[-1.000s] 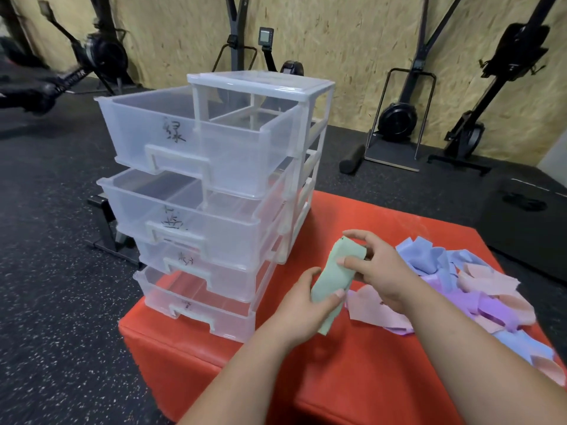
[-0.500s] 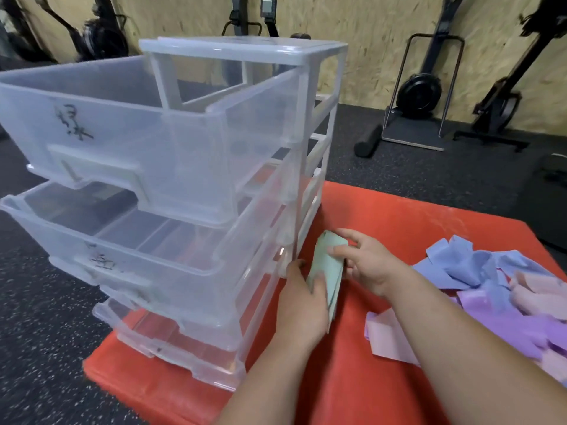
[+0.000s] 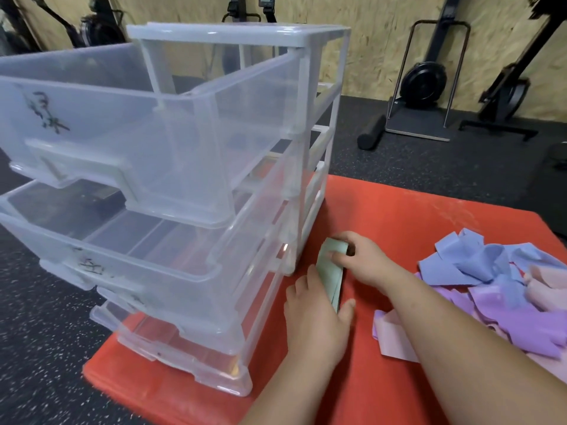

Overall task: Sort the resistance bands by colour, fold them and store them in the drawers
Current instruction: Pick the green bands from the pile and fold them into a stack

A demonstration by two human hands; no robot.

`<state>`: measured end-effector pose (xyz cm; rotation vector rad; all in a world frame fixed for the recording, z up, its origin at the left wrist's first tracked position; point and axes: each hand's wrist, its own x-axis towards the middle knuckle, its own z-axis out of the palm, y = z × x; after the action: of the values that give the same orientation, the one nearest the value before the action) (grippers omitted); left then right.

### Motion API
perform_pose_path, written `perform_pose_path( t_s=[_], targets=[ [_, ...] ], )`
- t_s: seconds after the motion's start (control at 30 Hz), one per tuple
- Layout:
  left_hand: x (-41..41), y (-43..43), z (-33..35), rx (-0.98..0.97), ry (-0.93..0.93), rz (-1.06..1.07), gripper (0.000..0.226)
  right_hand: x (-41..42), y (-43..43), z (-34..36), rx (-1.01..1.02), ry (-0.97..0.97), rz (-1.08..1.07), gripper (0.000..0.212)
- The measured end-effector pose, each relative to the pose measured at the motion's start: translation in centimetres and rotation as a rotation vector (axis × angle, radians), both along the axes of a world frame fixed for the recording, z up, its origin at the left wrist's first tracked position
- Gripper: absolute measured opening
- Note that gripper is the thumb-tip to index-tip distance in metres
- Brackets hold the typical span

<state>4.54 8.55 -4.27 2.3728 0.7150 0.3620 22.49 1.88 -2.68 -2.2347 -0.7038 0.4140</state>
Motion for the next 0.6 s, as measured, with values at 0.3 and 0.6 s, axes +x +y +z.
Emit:
perform_pose_path(
  t_s=[0.3, 0.6],
  targets=[
    [-0.1, -0.3, -0.4, 0.105, 0.0, -0.014, 0.083, 0.5, 0.0, -0.6, 0.01, -0.03, 0.016, 0.051],
    [-0.1, 0.5, -1.2, 0.144, -0.042, -0.008, 0.075, 0.4, 0.2, -0.8, -0.008, -0.063, 0.02, 0.042]
  ],
)
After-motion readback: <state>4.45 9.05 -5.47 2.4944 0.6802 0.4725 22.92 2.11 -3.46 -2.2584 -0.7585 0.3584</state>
